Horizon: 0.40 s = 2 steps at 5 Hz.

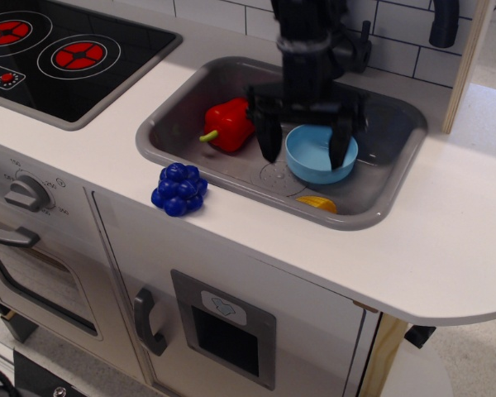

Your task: Take corn out of bowl sink

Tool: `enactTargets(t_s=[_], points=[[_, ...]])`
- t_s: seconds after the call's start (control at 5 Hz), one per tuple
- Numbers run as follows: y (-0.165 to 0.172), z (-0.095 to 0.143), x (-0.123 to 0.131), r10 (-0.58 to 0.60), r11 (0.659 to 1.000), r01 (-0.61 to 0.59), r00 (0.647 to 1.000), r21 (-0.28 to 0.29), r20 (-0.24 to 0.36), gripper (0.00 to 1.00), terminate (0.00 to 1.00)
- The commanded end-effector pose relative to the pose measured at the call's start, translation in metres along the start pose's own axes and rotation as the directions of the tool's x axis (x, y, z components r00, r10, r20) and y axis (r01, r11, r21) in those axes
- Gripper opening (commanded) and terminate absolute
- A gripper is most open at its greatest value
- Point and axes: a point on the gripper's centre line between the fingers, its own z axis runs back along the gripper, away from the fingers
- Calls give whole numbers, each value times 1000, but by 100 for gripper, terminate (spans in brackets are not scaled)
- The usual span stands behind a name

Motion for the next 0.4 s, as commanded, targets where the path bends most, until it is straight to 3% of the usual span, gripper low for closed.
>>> enactTargets(t_s=[0.0,0.2], points=[[5,48,16,54,998,-50,993,-39,109,100,0],[5,48,16,54,998,-50,993,-39,109,100,100]])
